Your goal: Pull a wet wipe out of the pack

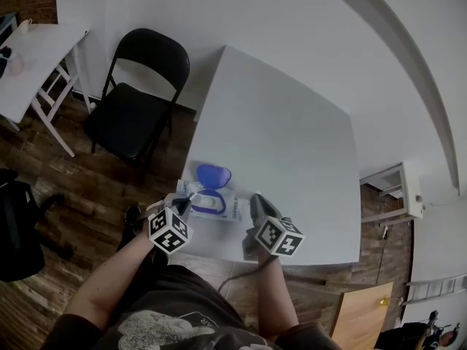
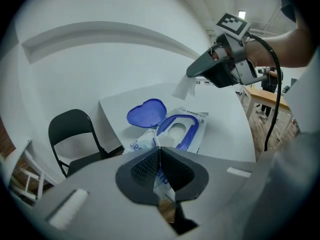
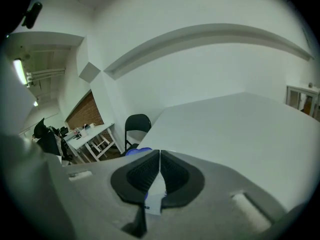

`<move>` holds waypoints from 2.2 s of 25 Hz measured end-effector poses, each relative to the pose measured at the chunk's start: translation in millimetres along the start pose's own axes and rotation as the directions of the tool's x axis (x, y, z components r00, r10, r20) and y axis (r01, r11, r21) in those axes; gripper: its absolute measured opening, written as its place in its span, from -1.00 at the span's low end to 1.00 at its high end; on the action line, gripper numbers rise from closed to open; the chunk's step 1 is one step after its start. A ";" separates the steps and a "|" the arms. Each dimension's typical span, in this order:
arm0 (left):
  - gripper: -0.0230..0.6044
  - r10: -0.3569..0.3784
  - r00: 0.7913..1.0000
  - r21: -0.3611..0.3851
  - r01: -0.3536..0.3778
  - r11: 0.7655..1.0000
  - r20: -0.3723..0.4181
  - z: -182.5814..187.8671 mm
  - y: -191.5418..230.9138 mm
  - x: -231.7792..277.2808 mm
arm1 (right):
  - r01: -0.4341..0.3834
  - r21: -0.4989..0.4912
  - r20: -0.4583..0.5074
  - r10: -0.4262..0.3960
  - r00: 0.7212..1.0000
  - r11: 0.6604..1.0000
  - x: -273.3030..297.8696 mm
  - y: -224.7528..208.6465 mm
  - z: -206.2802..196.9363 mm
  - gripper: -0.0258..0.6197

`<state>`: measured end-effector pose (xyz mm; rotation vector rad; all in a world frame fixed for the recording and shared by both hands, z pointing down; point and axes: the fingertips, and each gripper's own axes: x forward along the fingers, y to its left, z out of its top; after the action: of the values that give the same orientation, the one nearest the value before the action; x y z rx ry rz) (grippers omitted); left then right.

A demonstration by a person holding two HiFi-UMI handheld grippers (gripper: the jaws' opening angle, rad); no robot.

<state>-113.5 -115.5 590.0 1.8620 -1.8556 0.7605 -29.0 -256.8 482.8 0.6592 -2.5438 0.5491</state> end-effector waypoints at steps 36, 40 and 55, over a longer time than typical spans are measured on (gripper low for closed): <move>-0.58 0.012 0.933 -0.225 0.074 0.972 0.361 31.7 -16.6 -176.2 | 0.057 0.015 0.250 -0.059 0.966 0.998 -145.1 111.8 -37.0 -0.92; -0.59 0.014 0.922 -0.224 0.079 0.971 0.386 19.9 -25.3 -210.8 | 0.058 0.009 0.268 -0.058 0.962 0.998 -172.7 138.6 -54.3 -0.92; -0.62 -0.051 0.894 -0.191 0.150 0.970 0.445 3.6 -66.6 -266.2 | 0.130 0.021 0.314 -0.130 0.940 0.991 -252.6 175.7 -98.8 -0.92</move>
<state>-38.8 91.2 425.7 2.0807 -1.9796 0.0857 107.2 20.6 388.4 0.9763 -2.7653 0.4264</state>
